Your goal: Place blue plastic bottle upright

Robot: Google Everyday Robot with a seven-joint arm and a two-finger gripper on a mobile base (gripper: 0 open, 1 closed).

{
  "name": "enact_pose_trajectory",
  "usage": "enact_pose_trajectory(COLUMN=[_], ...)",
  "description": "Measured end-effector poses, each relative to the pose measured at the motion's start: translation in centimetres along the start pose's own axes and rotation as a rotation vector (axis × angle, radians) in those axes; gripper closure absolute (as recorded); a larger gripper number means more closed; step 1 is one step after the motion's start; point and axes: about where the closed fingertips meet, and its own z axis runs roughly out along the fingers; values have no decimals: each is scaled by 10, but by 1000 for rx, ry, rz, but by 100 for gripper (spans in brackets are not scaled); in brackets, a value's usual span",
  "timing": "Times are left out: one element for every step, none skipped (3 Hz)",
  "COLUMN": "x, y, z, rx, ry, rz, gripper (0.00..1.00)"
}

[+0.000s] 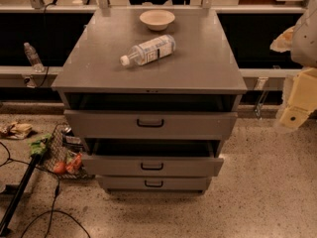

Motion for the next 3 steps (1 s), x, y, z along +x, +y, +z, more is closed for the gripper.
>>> enact_pose_trajectory(x=[0, -26, -79], y=[0, -7, -25], z=[0, 2, 16], rx=[0, 2, -23], ry=[0, 4, 28], rz=[0, -114, -338], gripper=[0, 0, 0])
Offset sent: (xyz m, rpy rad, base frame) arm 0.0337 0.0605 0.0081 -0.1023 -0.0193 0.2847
